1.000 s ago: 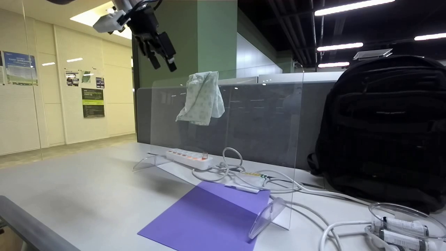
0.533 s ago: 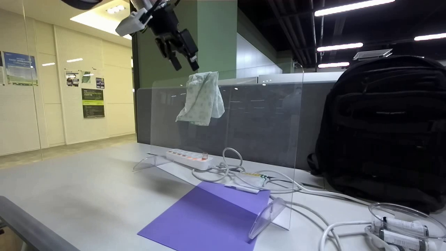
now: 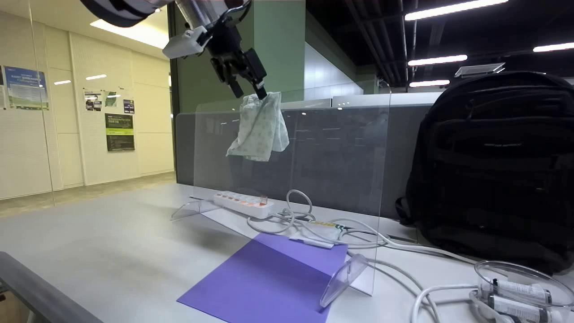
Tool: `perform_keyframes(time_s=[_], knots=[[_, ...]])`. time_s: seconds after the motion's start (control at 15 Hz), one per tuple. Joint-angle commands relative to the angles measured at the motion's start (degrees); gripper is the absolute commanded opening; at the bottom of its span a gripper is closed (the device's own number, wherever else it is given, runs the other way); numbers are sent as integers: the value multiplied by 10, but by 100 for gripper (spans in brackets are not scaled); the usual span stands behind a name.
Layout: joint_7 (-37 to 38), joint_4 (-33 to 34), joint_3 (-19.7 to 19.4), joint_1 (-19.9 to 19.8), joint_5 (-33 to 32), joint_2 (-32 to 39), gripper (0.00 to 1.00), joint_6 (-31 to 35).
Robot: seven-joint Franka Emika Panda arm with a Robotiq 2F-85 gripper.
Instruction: Pick the towel and place it on the table
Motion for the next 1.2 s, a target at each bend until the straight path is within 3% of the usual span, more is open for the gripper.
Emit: perform_keyframes(time_s=[0.0,0.27,0.33,0.4,1.0,1.13], knots=[[-15,34,1,9,1,50,100,29],[-37,54,3,15,-2,87,100,51],[-44,58,2,19,1,95,75,57],[-51,62,1,21,3,101,75,61],[-108,68,-8,54,52,125,10,81],[-124,65,-9,64,75,124,0,81]])
